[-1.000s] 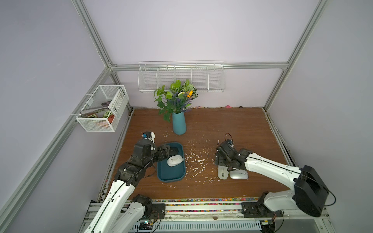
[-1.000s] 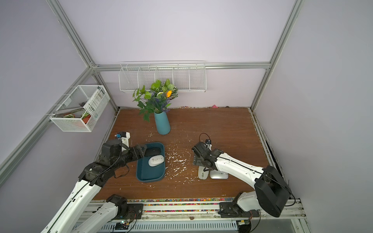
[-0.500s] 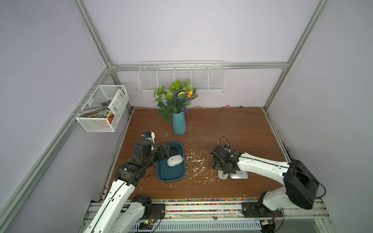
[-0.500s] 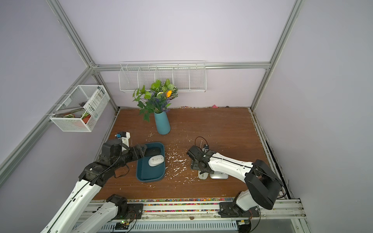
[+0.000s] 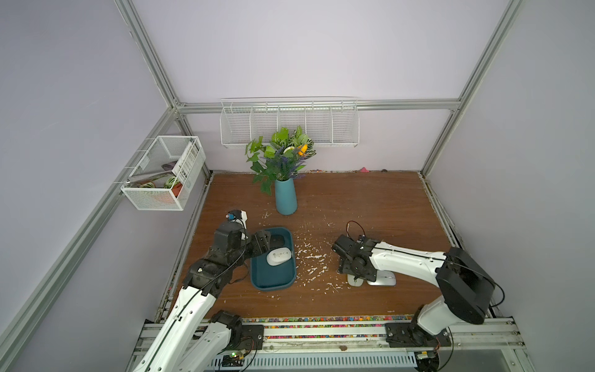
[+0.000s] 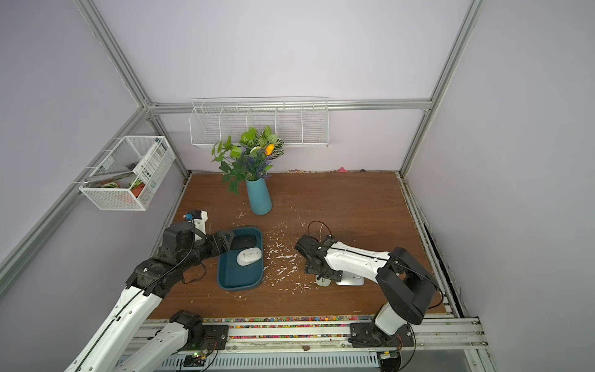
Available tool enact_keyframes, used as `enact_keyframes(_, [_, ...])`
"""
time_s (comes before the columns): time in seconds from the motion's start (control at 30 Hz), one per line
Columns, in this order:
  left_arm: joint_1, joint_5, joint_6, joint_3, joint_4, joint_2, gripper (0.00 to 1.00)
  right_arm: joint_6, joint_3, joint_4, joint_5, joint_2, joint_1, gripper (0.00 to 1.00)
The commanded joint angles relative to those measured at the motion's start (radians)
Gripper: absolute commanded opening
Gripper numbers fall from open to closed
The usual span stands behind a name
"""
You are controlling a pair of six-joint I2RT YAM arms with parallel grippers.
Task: Put the mouse in the storage box
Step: Pick up the mouse from the center of the board.
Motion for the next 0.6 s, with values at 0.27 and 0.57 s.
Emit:
enact_keyframes(0.27, [-0.001, -0.013, 0.014, -0.007, -0.009, 0.005, 0.74, 0.007, 0.036, -0.015, -0.028, 0.054, 0.004, 0.78])
enact_keyframes(0.57, [-0.002, -0.008, 0.013, -0.009, -0.007, 0.007, 0.74, -0.081, 0.026, 0.073, -0.047, 0.020, 0.007, 0.60])
